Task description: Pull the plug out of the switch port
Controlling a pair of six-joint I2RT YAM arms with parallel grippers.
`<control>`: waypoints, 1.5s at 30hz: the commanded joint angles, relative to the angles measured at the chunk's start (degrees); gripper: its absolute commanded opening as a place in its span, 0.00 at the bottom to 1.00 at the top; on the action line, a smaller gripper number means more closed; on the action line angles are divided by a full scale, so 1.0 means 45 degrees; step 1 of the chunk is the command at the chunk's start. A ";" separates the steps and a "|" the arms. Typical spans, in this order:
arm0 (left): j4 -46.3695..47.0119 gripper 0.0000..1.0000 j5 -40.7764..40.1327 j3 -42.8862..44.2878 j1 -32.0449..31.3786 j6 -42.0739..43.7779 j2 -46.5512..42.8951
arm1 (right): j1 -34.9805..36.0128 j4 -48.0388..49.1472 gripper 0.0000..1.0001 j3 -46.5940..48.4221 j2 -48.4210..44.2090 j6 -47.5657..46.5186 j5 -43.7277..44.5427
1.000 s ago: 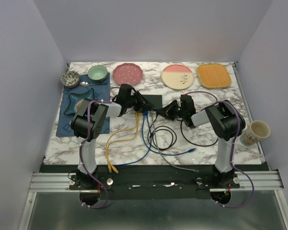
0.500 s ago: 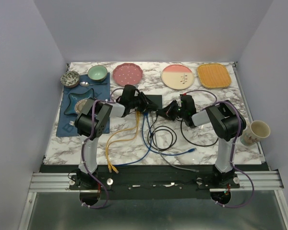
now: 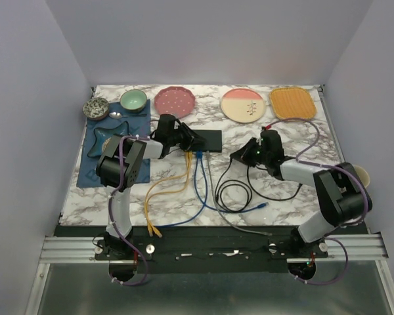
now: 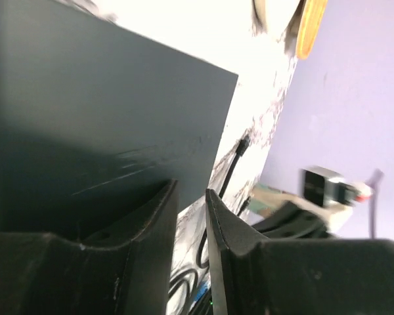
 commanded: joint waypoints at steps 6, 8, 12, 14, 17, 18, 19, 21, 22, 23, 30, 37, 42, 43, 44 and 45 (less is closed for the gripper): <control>-0.0351 0.36 -0.0841 -0.0987 0.0934 0.0533 -0.1689 | -0.1345 -0.5358 0.17 0.1164 -0.2641 -0.3779 0.7555; -0.0330 0.36 -0.0899 -0.1065 0.0954 0.0553 -0.1767 | -0.1326 -0.5749 0.40 0.1496 -0.2621 -0.3859 0.7832; -0.0253 0.37 -0.0939 -0.1046 0.0973 0.0533 -0.1787 | -0.1229 -0.3842 0.61 0.1146 -0.2992 -0.3841 0.5221; -0.0252 0.37 -0.0939 -0.0988 0.0973 0.0455 -0.1768 | -0.0780 -0.2842 0.63 0.1591 -0.2467 -0.3548 0.3248; -0.0330 0.38 -0.0978 -0.0793 0.0973 0.0474 -0.1748 | -0.0194 -0.2159 0.63 0.2393 -0.0755 -0.2731 0.0670; -0.0466 0.38 -0.0997 -0.0734 0.0973 0.0533 -0.1767 | -0.0058 -0.1750 0.63 0.2550 -0.0340 -0.2436 0.0141; -0.0603 0.38 -0.1055 -0.0637 0.0973 0.0591 -0.1768 | 0.0176 -0.0798 0.62 0.2571 0.0012 -0.2143 -0.0754; -0.0992 0.38 -0.1114 -0.0403 0.1012 0.0824 -0.1768 | 0.0373 -0.0050 0.61 0.2726 0.1125 -0.1225 -0.1443; -0.1130 0.38 -0.1173 -0.0305 0.1051 0.0884 -0.1768 | 0.0451 0.0514 0.60 0.2785 0.1535 -0.0952 -0.2007; -0.1267 0.38 -0.1192 -0.0207 0.1071 0.0943 -0.1748 | 0.0490 0.0887 0.60 0.2825 0.1849 -0.0485 -0.2264; -0.1502 0.38 -0.1056 -0.0167 0.1442 0.1022 -0.1300 | 0.0744 0.1985 0.57 0.3176 0.3374 0.0301 -0.2989; -0.1346 0.38 -0.0919 -0.0284 0.1442 0.0924 -0.1025 | 0.0920 0.1652 0.56 0.3860 0.4253 0.0632 -0.2365; -0.1424 0.38 -0.0880 -0.0324 0.1442 0.1021 -0.1084 | 0.0998 0.1381 0.51 0.4483 0.4801 0.0926 -0.2384; -0.1424 0.38 -0.0880 -0.0324 0.1462 0.1041 -0.1123 | 0.1037 0.1167 0.50 0.4485 0.4820 0.0907 -0.2326; -0.1444 0.38 -0.0880 -0.0304 0.1462 0.1022 -0.1123 | 0.1057 0.1126 0.50 0.4485 0.4840 0.0887 -0.2287; -0.1444 0.38 -0.0880 -0.0285 0.1462 0.1022 -0.1084 | 0.1076 0.1126 0.49 0.4466 0.4801 0.0906 -0.2306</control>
